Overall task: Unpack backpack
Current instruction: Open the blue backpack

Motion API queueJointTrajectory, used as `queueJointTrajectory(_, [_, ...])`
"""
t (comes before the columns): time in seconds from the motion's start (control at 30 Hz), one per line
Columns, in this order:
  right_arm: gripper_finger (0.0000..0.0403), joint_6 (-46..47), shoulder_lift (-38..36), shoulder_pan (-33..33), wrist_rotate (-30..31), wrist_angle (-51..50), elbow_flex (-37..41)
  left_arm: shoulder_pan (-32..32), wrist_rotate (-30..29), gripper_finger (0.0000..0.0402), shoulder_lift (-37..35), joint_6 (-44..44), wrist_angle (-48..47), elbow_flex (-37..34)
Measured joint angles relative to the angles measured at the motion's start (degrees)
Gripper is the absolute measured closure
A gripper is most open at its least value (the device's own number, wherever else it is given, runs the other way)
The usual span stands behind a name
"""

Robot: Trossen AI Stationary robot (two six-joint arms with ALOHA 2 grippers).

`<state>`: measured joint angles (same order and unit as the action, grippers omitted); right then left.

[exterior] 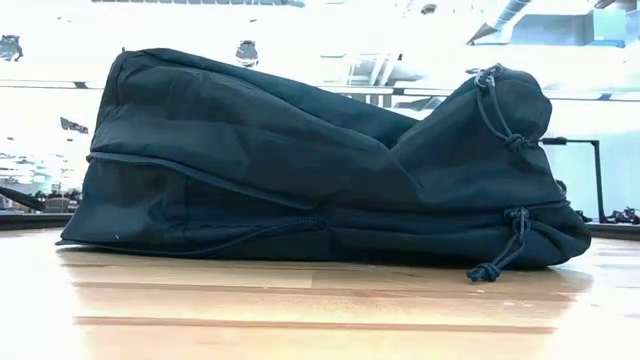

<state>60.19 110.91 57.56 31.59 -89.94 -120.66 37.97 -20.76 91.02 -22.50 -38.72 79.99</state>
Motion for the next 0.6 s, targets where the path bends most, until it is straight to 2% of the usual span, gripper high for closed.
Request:
queueJointTrajectory(0.17, [0.0262, 0.12, -0.02, -3.08, 2.67, -0.04, 1.94, -2.51, -0.70, 0.0202, 0.02, 12.44, 15.78, -7.13])
queueJointTrajectory(0.27, [0.0262, 0.99, -0.21, -5.23, 2.17, -0.09, 5.33, -4.67, 1.29, 0.0202, 0.11, 15.34, 22.60, -10.65])
queueJointTrajectory(0.47, [0.0265, -2.48, -0.97, -7.38, 0.48, 0.31, 14.85, -5.00, 3.64, 0.0203, 0.11, 9.41, 28.81, -14.15])
queueJointTrajectory(0.6, [0.0271, -6.97, -5.81, -8.48, 0.60, 5.99, 25.45, -3.67, 3.83, 0.0203, 0.11, 6.07, 29.91, -14.54])
